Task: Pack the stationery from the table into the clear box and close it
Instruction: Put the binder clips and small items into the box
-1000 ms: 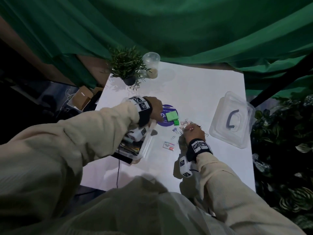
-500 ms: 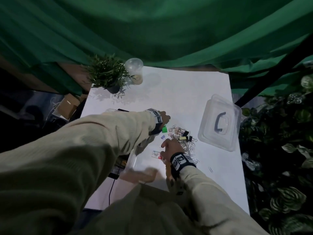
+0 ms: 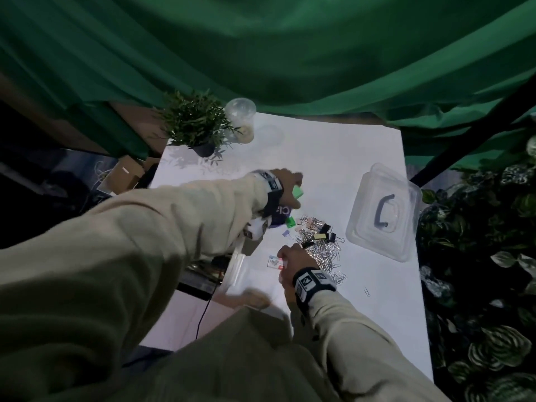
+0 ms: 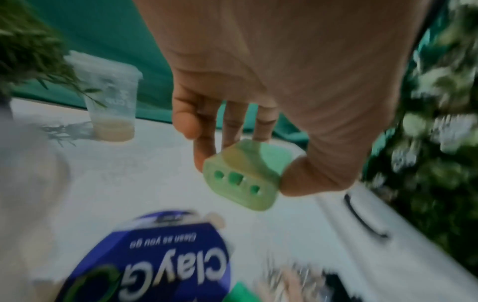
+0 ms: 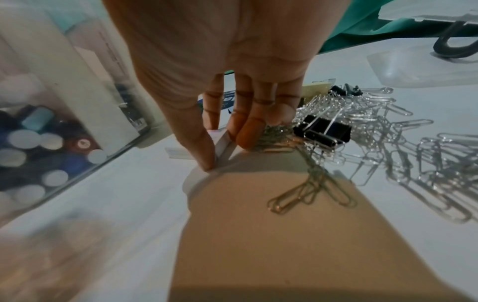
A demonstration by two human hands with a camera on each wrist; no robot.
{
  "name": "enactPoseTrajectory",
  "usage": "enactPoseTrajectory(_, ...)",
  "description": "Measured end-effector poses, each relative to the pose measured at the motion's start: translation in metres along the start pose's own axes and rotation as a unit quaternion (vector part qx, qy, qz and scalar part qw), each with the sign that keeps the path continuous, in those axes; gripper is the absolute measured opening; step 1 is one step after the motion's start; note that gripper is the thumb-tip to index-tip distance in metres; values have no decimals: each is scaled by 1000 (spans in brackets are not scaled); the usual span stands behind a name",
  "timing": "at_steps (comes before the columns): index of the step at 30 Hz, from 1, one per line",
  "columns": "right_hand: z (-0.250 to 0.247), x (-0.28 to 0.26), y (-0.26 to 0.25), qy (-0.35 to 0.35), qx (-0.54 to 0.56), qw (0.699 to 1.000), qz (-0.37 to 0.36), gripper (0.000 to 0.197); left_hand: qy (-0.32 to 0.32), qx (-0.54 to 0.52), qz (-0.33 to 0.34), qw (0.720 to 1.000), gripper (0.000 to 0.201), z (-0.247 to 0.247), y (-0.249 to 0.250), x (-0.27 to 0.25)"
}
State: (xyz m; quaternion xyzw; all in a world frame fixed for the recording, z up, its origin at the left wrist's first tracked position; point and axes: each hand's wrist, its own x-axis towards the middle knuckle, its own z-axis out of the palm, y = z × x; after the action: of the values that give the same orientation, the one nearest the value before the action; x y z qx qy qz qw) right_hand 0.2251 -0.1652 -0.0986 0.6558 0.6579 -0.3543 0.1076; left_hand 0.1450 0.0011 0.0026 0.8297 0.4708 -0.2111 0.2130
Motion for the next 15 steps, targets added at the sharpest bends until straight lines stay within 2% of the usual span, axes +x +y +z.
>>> enactPoseTrajectory(3, -3, 0, -5, -6, 26, 999, 25, 45, 44, -81, -12, 996, 53, -29, -28, -27)
enactPoseTrajectory(6, -1, 4, -9, 31, 101, 993, 55, 38, 40, -110, -38, 992, 46, -35, -68, -59)
enactPoseTrajectory(8, -8, 3, -12, 64, 201, 975, 75, 36, 49, -120, -61, 990, 50, -30, -95, -79)
enactPoseTrajectory(11, -29, 2, -17, 108, 337, 933, 68, 28, 62, -129, -101, 984, 57, -15, -129, -109)
enactPoseTrajectory(15, -49, 11, -29, 170, 407, 897, 33, 31, 68, -164, -129, 976, 50, 8, -154, -140)
